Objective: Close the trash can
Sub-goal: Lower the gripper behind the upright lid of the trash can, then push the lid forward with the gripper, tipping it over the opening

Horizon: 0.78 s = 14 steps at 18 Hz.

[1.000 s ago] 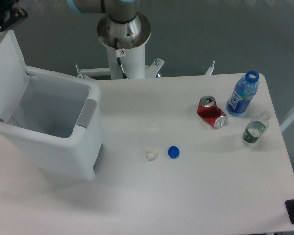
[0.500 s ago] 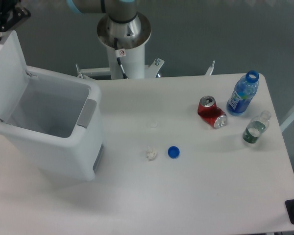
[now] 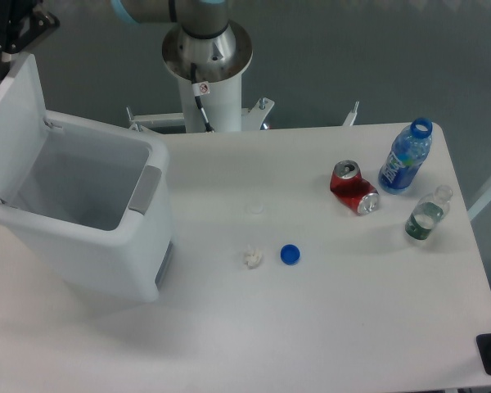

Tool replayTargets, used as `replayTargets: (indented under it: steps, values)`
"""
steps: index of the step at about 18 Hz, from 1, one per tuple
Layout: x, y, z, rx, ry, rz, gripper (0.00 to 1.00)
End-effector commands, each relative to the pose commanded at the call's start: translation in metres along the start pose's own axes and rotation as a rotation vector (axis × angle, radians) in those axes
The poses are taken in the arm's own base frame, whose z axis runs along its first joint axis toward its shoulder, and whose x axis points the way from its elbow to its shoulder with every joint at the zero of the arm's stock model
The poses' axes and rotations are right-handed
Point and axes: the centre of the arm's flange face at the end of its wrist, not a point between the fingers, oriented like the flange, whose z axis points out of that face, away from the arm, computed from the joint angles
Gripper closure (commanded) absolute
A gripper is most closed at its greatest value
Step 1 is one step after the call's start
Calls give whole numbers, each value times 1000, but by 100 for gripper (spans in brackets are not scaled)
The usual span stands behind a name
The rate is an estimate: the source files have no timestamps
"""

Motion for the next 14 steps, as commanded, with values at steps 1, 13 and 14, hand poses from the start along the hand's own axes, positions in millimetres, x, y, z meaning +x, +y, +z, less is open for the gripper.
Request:
replayTargets:
  steps: [1,13,14]
  values:
    - [-3,1,0,-3,-8,-4,98]
    - [-29,4,9,-30,-47,-33,99]
    - [-32,6,8,-36,-49,-40,99]
